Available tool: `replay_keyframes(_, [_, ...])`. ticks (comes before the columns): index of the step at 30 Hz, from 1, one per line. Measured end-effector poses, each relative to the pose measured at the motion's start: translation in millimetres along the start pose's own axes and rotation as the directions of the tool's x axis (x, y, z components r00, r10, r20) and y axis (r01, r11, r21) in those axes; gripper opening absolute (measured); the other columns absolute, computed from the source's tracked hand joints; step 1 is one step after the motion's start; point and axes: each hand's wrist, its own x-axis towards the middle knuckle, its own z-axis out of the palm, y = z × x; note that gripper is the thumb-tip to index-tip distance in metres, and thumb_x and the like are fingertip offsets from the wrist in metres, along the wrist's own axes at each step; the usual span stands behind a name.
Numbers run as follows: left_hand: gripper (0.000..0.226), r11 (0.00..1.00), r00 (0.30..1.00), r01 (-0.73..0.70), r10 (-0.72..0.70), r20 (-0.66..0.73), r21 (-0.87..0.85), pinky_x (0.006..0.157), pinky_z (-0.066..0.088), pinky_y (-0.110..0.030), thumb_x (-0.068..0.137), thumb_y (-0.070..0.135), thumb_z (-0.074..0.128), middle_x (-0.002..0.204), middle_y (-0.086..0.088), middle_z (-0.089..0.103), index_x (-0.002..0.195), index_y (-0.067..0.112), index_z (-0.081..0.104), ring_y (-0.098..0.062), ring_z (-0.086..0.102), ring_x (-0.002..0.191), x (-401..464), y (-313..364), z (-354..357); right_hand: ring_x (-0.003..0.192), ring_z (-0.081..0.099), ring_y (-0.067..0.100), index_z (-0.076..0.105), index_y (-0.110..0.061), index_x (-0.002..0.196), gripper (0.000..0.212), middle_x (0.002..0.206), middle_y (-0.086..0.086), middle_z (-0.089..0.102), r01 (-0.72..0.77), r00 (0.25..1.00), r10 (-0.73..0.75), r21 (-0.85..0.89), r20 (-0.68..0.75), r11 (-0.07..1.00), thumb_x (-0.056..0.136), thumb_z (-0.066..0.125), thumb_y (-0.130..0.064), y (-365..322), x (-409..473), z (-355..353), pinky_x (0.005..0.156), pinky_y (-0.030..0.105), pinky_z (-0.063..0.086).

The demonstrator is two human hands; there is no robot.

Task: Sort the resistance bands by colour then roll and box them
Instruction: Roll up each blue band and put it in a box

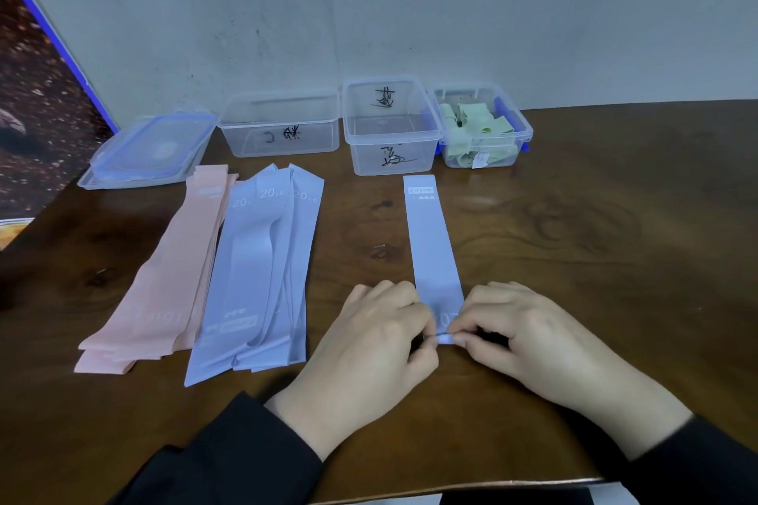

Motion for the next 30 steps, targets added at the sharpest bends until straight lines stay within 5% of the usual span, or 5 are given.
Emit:
replay_keyframes(12, [0.005, 1.000, 0.998, 0.025, -0.025, -0.062, 0.003, 0.079, 0.047, -0.030, 0.091, 0.032, 0.062, 0.091, 0.015, 0.053, 0.088, 0.029, 0.066, -0.006, 0.048, 0.085, 3.1, -4.0, 4.0, 0.086, 0.058, 0.012, 0.078, -0.029, 0.098, 0.022, 0.095, -0.019, 0.058, -0.026, 0.999, 0.027, 0.037, -0.037, 0.999, 0.095, 0.060, -0.041, 3.2, -1.6, 4.8, 0.076, 0.030, 0.051])
replay_keyframes(26, [0.017, 0.999, 0.997, -0.009, 0.012, -0.072, 0.032, 0.081, 0.045, -0.031, 0.095, 0.037, 0.054, 0.092, 0.016, 0.052, 0.092, 0.029, 0.068, -0.005, 0.047, 0.086, 1.5, -3.5, 0.4, 0.089, 0.056, 0.011, 0.078, -0.032, 0.107, 0.030, 0.096, -0.020, 0.055, -0.044, 0.998, 0.046, 0.045, -0.033, 0.998, 0.100, 0.053, -0.046, 4.9, -0.2, 5.9, 0.074, 0.030, 0.051])
replay_keyframes(30, [0.020, 0.999, 0.997, 0.011, -0.008, -0.075, 0.036, 0.081, 0.044, -0.029, 0.097, 0.038, 0.052, 0.092, 0.016, 0.053, 0.092, 0.029, 0.068, -0.006, 0.048, 0.086, 2.3, -2.6, 1.1, 0.088, 0.058, 0.009, 0.072, -0.031, 0.099, 0.015, 0.093, -0.021, 0.059, -0.070, 0.996, 0.073, 0.066, -0.056, 0.995, 0.097, 0.061, -0.041, 4.1, 2.1, 4.1, 0.077, 0.029, 0.050])
